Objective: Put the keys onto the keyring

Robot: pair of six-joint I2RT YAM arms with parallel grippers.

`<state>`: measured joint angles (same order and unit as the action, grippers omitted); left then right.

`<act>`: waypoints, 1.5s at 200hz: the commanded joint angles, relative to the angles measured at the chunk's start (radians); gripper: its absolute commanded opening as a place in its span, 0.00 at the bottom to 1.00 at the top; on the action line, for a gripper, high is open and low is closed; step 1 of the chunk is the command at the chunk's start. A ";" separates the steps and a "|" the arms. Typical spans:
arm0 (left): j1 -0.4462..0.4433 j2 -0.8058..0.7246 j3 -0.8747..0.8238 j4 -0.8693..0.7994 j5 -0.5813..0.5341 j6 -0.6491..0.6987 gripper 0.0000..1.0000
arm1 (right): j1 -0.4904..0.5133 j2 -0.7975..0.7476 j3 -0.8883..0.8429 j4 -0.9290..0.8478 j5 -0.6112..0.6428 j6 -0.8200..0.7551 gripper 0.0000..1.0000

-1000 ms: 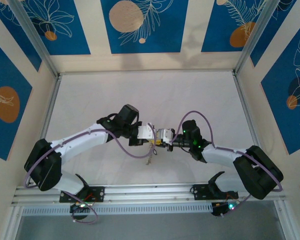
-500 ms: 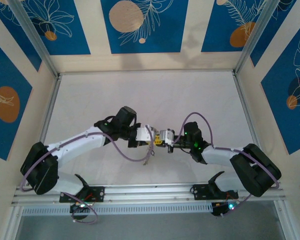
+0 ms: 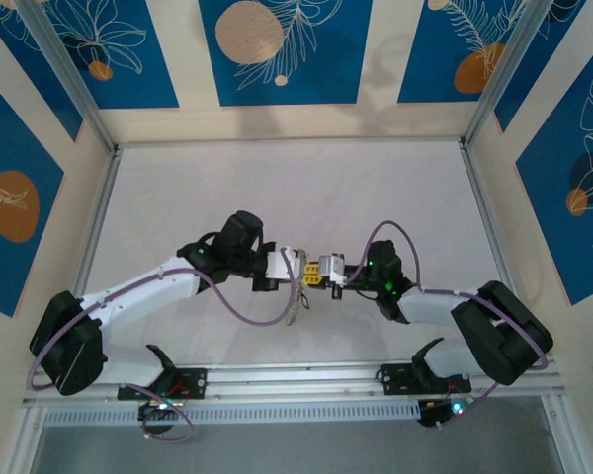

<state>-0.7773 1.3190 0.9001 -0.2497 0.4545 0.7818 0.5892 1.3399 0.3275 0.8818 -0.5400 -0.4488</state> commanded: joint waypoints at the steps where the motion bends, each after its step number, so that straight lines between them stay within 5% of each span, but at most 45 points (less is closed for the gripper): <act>1: -0.023 -0.001 0.030 -0.051 -0.082 0.042 0.00 | 0.012 -0.047 0.035 -0.134 0.066 -0.053 0.17; 80: -0.056 0.056 0.118 -0.129 -0.154 0.038 0.00 | 0.047 -0.010 0.093 -0.269 0.129 -0.100 0.18; 95: -0.056 0.060 0.124 -0.127 -0.141 0.034 0.00 | 0.052 -0.002 0.102 -0.264 0.133 -0.091 0.09; 104: -0.056 0.062 0.128 -0.132 -0.135 0.033 0.00 | 0.052 0.003 0.101 -0.249 0.133 -0.084 0.00; 153: -0.029 -0.023 0.040 -0.085 -0.082 0.027 0.19 | 0.009 0.007 0.043 -0.039 0.033 0.001 0.00; 300: 0.027 -0.062 -0.017 -0.015 0.046 0.002 0.19 | -0.009 0.033 0.025 0.092 -0.117 0.027 0.00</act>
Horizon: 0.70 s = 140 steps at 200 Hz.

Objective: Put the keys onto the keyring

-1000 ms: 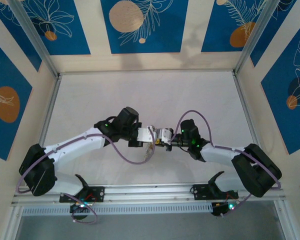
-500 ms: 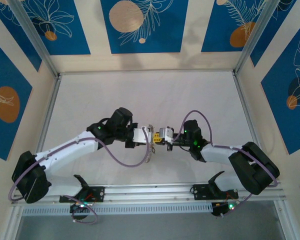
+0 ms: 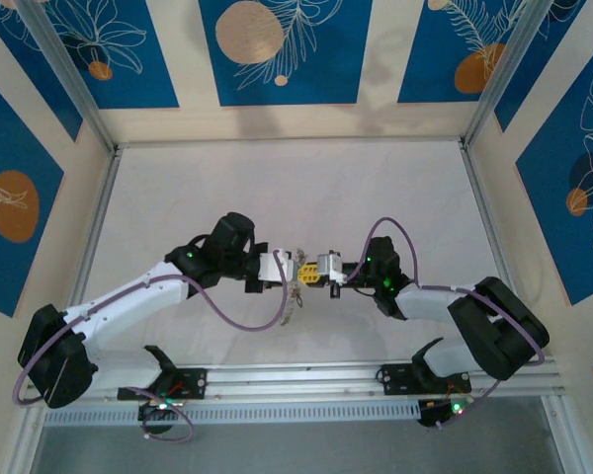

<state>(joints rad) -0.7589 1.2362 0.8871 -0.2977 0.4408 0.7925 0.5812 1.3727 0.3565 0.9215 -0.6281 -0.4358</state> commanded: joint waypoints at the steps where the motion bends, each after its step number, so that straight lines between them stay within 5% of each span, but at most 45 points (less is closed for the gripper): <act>1: 0.009 0.022 -0.003 0.034 0.061 -0.008 0.18 | -0.001 0.000 -0.004 0.053 -0.029 0.015 0.00; 48: 0.009 0.045 -0.001 0.044 0.097 -0.007 0.17 | 0.000 -0.001 -0.006 0.066 -0.025 0.020 0.00; 69: 0.009 0.052 -0.005 0.046 0.089 -0.004 0.00 | 0.000 -0.004 -0.005 0.064 -0.025 0.019 0.00; 93: 0.009 0.056 0.002 0.046 0.053 -0.003 0.00 | 0.008 -0.010 -0.002 0.019 0.005 0.001 0.00; 117: 0.002 0.069 0.052 -0.046 -0.036 0.033 0.00 | 0.024 -0.050 0.021 -0.146 0.118 -0.046 0.20; 140: -0.013 0.102 0.127 -0.170 -0.105 0.060 0.00 | 0.039 -0.070 0.045 -0.268 0.200 -0.092 0.22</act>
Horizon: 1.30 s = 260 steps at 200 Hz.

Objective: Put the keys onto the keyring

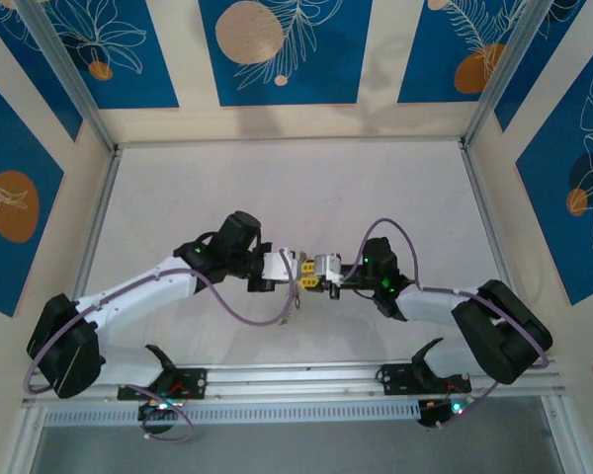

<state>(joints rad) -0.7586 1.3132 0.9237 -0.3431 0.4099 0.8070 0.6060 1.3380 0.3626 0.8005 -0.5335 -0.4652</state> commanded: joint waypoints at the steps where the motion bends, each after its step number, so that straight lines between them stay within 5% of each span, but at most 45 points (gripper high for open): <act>1: -0.014 0.026 0.093 -0.127 -0.077 0.046 0.00 | 0.014 -0.036 0.038 -0.148 0.107 -0.063 0.22; 111: -0.040 0.051 0.123 -0.135 -0.099 0.018 0.00 | 0.041 0.058 0.066 -0.025 0.108 -0.005 0.21; 137: -0.039 0.049 0.115 -0.119 -0.079 0.003 0.00 | 0.041 0.060 0.065 -0.022 0.106 0.001 0.02; 158: -0.036 0.041 0.109 -0.111 -0.071 -0.002 0.00 | 0.041 0.062 0.058 -0.003 0.106 0.003 0.00; 192: 0.006 -0.016 0.058 -0.085 0.012 0.000 0.19 | 0.036 0.059 0.017 0.084 0.089 0.007 0.00; 260: 0.033 -0.061 -0.034 0.001 0.102 0.015 0.22 | 0.026 0.066 -0.024 0.207 0.010 -0.004 0.00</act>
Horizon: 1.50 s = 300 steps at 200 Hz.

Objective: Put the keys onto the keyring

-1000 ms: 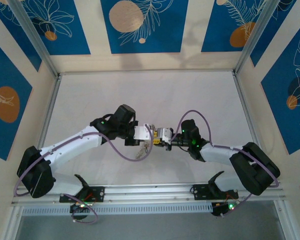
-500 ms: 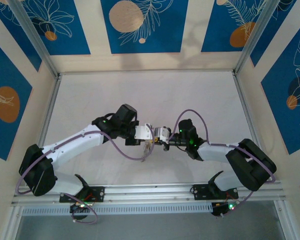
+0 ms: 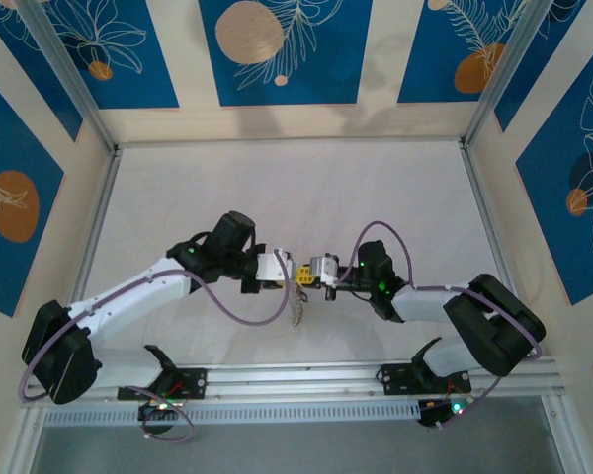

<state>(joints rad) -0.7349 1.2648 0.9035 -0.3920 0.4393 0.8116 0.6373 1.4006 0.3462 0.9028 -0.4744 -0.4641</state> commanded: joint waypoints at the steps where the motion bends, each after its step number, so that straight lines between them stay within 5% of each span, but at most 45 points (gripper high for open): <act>1: 0.009 -0.013 -0.014 0.050 0.072 0.011 0.22 | -0.004 0.003 -0.007 0.105 -0.050 -0.006 0.00; 300: 0.034 0.044 -0.032 0.081 0.035 -0.013 0.25 | -0.016 0.029 -0.012 0.131 -0.048 0.005 0.00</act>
<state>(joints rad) -0.7136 1.2800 0.8757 -0.2844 0.4416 0.8108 0.6266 1.4311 0.3443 0.9714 -0.5125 -0.4641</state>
